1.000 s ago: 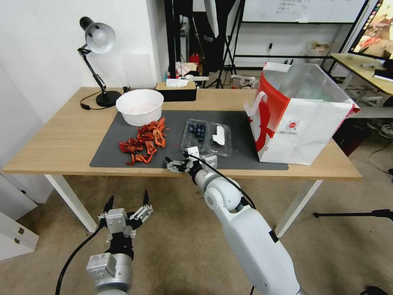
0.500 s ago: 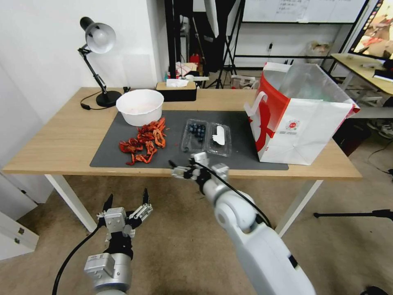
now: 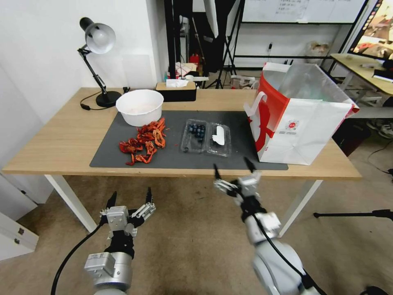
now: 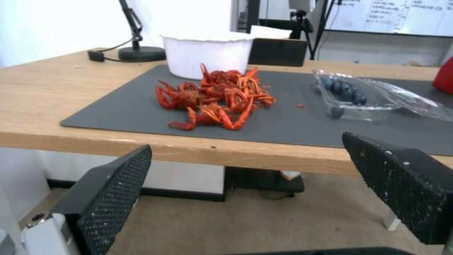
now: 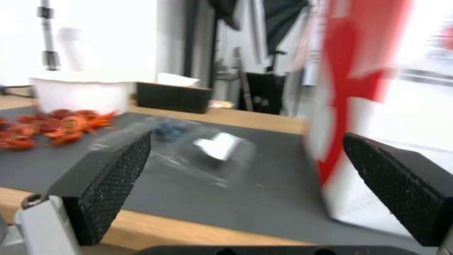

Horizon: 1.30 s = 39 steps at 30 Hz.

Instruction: Close the takeout container lid, then place the container into the takeout bag.

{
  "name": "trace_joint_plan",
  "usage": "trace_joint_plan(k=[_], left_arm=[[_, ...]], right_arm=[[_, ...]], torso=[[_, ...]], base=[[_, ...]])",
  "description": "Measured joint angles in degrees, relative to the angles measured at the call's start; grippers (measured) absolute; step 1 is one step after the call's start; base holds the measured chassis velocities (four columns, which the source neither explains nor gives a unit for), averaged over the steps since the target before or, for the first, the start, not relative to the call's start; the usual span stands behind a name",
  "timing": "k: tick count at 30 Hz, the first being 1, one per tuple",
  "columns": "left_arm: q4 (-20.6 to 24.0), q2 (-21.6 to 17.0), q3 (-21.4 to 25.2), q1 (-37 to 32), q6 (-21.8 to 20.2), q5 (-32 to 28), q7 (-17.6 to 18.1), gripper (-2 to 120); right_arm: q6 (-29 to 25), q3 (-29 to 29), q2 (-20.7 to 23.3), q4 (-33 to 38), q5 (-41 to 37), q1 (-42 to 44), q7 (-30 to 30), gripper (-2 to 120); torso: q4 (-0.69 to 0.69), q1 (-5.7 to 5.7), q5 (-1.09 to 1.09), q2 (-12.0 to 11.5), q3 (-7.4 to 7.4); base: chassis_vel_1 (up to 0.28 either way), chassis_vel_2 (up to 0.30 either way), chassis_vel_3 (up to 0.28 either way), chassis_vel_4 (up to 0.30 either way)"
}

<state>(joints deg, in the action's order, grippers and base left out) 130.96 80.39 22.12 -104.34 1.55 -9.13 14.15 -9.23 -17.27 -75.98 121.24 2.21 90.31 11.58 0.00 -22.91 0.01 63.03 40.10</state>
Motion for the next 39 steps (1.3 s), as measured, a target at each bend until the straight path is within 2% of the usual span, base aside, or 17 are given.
trace_joint_plan(k=[3, 10, 25, 39], left_arm=[[-0.64, -0.64, 0.16, 0.68, 0.03, -0.64, -1.16, 100], [-1.57, -1.38, -0.01, 1.22, 1.07, -3.53, -2.96, 100], [-2.61, -1.5, -0.76, 1.88, 1.42, -3.8, -3.42, 100], [-3.14, -1.42, -0.65, 1.8, 2.64, -2.65, -3.29, 100]], right_arm=[[-5.48, -2.97, -0.59, -0.45, -0.08, 5.27, 2.07, 100], [-9.47, -5.76, -2.13, -0.76, -4.77, 10.71, -0.42, 100], [-8.93, -6.09, -2.76, -0.57, -5.07, 11.36, -2.69, 100], [-7.79, -3.31, -3.56, -1.3, -2.65, 10.26, -3.06, 100]], torso=[[0.0, 0.0, -0.01, 0.0, 0.0], [0.0, 0.0, -0.01, 0.0, 0.0], [0.0, 0.0, -0.01, 0.0, 0.0], [0.0, 0.0, -0.02, 0.0, 0.0]], base=[[0.0, 0.0, 0.0, 0.0], [0.0, 0.0, 0.0, 0.0], [0.0, 0.0, 0.0, 0.0], [0.0, 0.0, 0.0, 0.0]])
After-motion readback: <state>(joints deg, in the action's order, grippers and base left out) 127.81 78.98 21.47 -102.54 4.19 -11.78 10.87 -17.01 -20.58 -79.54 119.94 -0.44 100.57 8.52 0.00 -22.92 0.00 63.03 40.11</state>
